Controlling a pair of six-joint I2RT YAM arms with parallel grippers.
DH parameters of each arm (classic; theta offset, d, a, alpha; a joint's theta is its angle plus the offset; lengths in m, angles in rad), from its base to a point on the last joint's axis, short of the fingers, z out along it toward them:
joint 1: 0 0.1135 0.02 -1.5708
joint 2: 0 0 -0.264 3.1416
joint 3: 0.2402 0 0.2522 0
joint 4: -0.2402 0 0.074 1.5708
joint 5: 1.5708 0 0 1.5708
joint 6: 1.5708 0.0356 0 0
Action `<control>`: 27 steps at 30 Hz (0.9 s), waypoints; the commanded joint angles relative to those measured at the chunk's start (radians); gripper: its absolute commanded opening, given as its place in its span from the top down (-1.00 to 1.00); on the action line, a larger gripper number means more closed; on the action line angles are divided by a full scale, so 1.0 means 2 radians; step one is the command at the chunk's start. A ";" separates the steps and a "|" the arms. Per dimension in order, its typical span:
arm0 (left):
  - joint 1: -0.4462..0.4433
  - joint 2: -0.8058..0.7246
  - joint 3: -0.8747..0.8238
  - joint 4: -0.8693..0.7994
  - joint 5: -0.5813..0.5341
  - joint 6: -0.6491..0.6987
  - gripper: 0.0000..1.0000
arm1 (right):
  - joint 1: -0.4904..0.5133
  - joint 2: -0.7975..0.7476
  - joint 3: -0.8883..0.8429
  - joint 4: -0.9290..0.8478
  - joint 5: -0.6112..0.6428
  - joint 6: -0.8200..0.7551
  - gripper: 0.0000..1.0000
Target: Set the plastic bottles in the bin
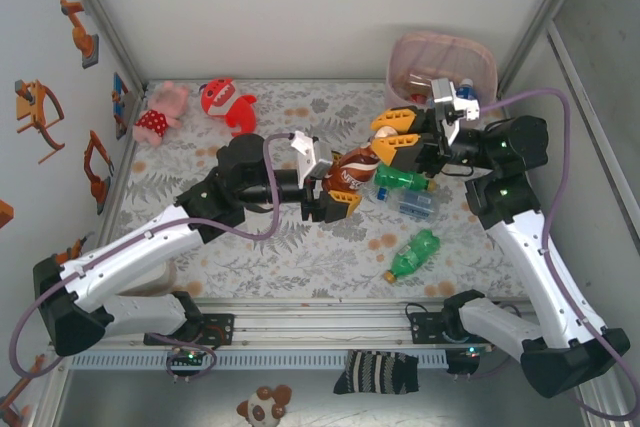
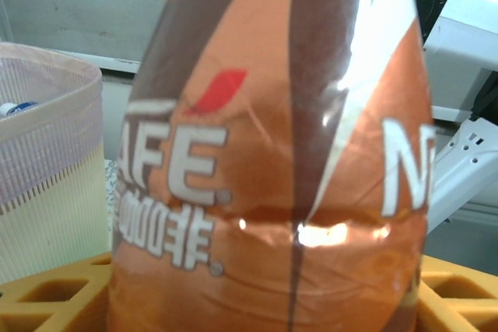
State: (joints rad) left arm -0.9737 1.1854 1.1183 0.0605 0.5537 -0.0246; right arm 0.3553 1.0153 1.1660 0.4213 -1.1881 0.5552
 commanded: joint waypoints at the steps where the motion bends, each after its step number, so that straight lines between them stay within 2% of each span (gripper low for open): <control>1: 0.000 -0.022 -0.001 0.023 -0.008 0.010 -0.48 | 0.006 -0.001 0.021 -0.008 0.008 -0.012 0.72; 8: 0.000 -0.037 -0.015 0.014 -0.032 0.012 -0.62 | 0.005 0.006 0.077 -0.152 0.104 -0.073 0.87; 10: 0.000 -0.042 -0.020 0.011 -0.040 0.012 -0.63 | 0.005 0.011 0.099 -0.200 0.156 -0.081 0.99; 17: 0.000 -0.052 -0.030 0.007 -0.051 0.015 -0.65 | 0.004 0.051 0.185 -0.320 0.360 -0.104 1.00; 18: 0.000 -0.052 -0.030 0.005 -0.050 0.014 -0.65 | 0.003 0.060 0.196 -0.330 0.388 -0.103 1.00; 19: 0.000 -0.053 -0.029 0.005 -0.051 0.015 -0.65 | 0.001 0.067 0.204 -0.334 0.415 -0.100 0.92; 27: 0.000 -0.061 -0.033 0.002 -0.052 0.012 -0.66 | -0.036 0.142 0.241 -0.325 0.595 -0.063 0.87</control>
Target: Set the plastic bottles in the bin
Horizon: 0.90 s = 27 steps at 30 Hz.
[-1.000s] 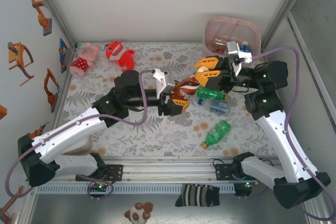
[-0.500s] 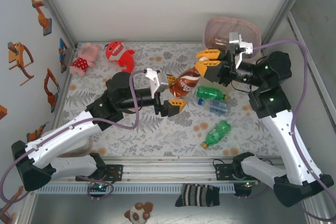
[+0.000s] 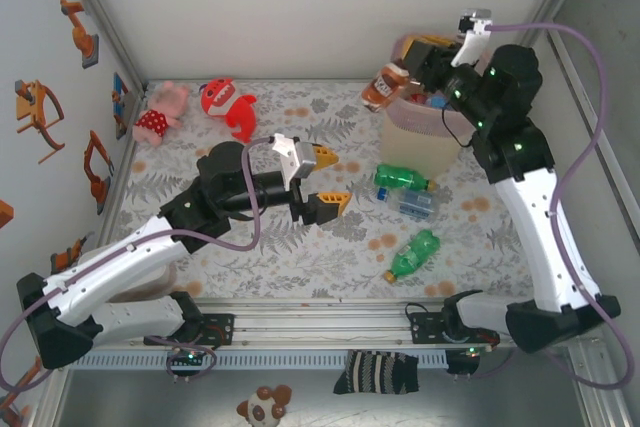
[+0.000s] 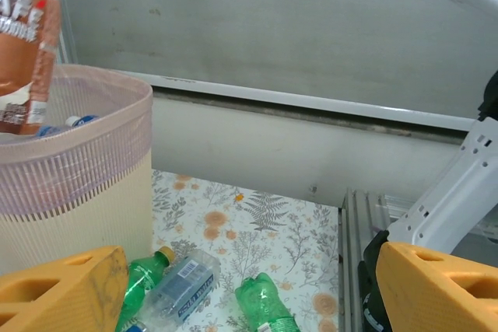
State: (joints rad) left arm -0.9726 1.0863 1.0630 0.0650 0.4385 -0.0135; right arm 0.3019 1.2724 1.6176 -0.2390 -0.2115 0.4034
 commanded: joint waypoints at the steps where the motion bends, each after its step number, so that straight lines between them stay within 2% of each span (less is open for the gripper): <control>1: 0.000 -0.013 -0.007 -0.001 0.004 0.006 -0.66 | -0.012 0.021 0.010 0.019 0.129 0.014 0.87; 5: -0.001 -0.018 -0.011 -0.001 0.001 0.002 -0.66 | -0.031 0.050 -0.003 0.070 0.194 0.029 0.90; 8: -0.001 -0.019 -0.014 0.000 -0.001 -0.001 -0.66 | -0.055 0.072 -0.014 0.111 0.207 0.057 0.94; 15: 0.000 -0.005 -0.009 0.005 -0.008 -0.002 -0.66 | -0.100 0.127 -0.032 0.183 0.205 0.118 0.92; 20: 0.000 0.017 0.006 0.005 -0.013 -0.002 -0.66 | -0.109 0.177 -0.023 0.205 0.207 0.161 0.92; 27: 0.000 0.035 0.014 0.006 -0.015 -0.003 -0.66 | -0.113 0.234 -0.019 0.252 0.187 0.179 0.87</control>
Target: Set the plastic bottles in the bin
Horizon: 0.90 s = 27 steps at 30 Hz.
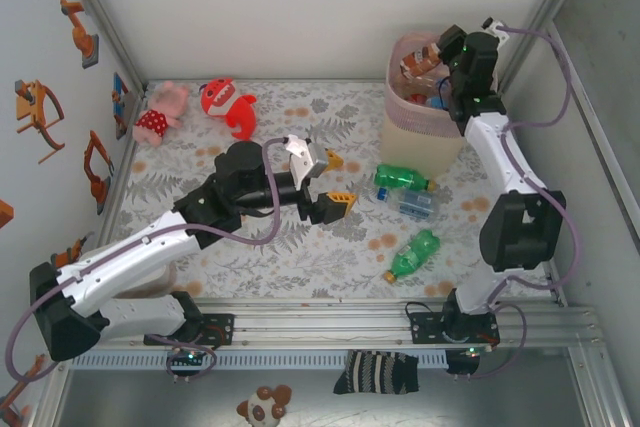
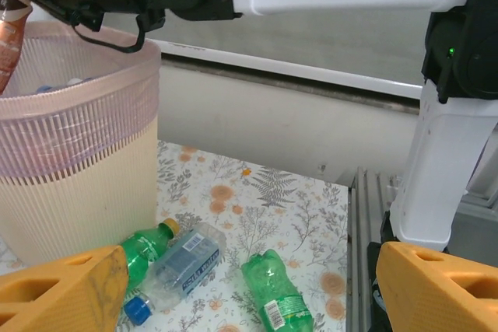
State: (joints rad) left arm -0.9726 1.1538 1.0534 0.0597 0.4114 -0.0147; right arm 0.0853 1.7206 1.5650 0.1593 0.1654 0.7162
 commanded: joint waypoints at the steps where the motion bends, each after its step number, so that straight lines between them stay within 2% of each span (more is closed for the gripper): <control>1: 0.000 0.000 0.019 0.009 -0.003 -0.003 -0.66 | -0.006 0.018 0.007 0.059 -0.002 0.023 0.85; 8: 0.000 -0.005 0.013 0.007 -0.013 -0.002 -0.66 | -0.012 0.056 0.003 0.083 -0.007 0.034 0.79; 12: 0.000 -0.007 0.012 0.005 -0.016 -0.001 -0.66 | -0.014 0.066 0.002 0.074 -0.005 0.044 0.62; 16: 0.000 -0.007 0.012 0.003 -0.016 -0.001 -0.66 | -0.017 0.065 0.012 0.059 -0.008 0.035 0.30; 17: 0.000 -0.007 0.011 0.003 -0.016 -0.001 -0.66 | -0.017 0.062 0.015 0.052 -0.002 0.029 0.28; 20: 0.000 -0.009 0.009 0.004 -0.016 -0.002 -0.66 | -0.018 0.051 0.029 0.011 0.030 0.002 0.10; 25: 0.001 -0.009 0.009 0.005 -0.017 -0.002 -0.66 | -0.018 0.024 0.045 -0.043 0.085 -0.042 -0.35; 27: 0.001 -0.008 0.010 0.007 -0.017 -0.001 -0.66 | -0.018 0.014 0.045 -0.050 0.097 -0.058 -0.42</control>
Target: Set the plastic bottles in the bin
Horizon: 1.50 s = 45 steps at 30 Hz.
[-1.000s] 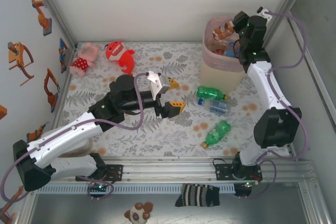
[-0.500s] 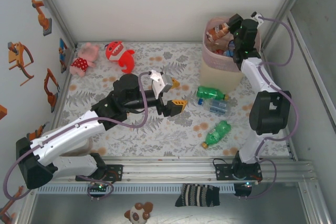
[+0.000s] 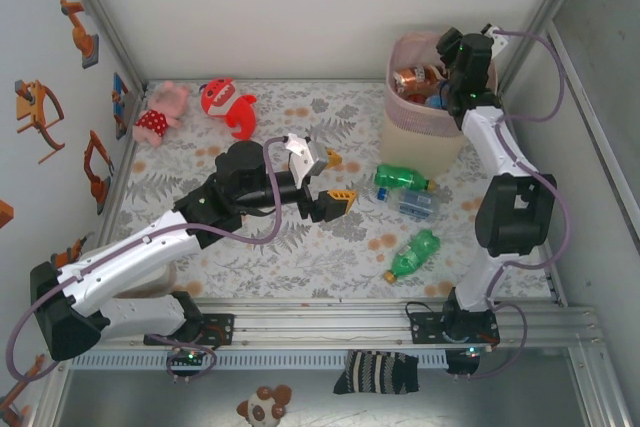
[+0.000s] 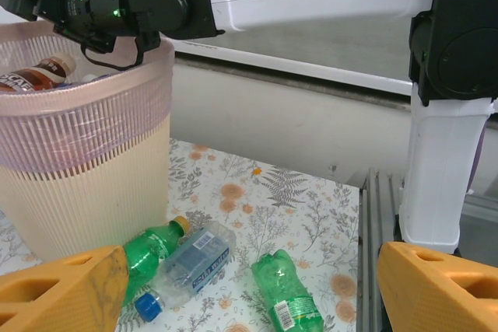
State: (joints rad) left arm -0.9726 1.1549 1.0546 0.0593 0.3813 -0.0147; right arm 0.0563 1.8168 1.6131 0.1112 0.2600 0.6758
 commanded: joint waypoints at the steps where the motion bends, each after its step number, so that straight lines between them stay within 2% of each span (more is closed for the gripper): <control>1: 0.001 -0.008 0.010 0.007 -0.002 -0.001 -0.66 | -0.004 -0.040 0.021 -0.029 0.052 -0.047 -0.42; 5: 0.001 -0.005 0.010 0.008 0.000 -0.001 -0.67 | -0.004 -0.062 0.019 -0.040 0.047 -0.074 -0.42; 9: 0.001 -0.002 0.010 0.009 -0.001 -0.001 -0.67 | -0.003 -0.084 0.020 -0.069 0.018 -0.097 -0.39; 20: 0.002 0.014 0.013 -0.004 -0.050 -0.008 -0.66 | -0.004 -0.166 0.013 -0.246 -0.086 -0.137 -0.32; 24: 0.003 0.029 0.018 -0.023 -0.065 -0.008 -0.66 | -0.004 -0.210 -0.011 -0.301 -0.092 -0.150 -0.33; 29: 0.004 0.048 0.019 -0.031 -0.055 -0.010 -0.66 | -0.003 -0.270 -0.052 -0.356 -0.093 -0.143 -0.34; 38: 0.005 0.071 0.018 -0.035 -0.052 -0.017 -0.65 | -0.004 -0.371 -0.138 -0.461 -0.086 -0.046 -0.37; 45: 0.005 0.067 0.004 -0.029 -0.059 -0.018 -0.65 | -0.003 -0.443 -0.239 -0.504 -0.124 0.035 -0.38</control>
State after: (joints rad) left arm -0.9676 1.2938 1.0607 -0.0147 0.2714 -0.0387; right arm 0.0555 0.9730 1.1999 -0.8268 0.0528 0.6395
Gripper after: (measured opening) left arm 0.825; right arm 0.690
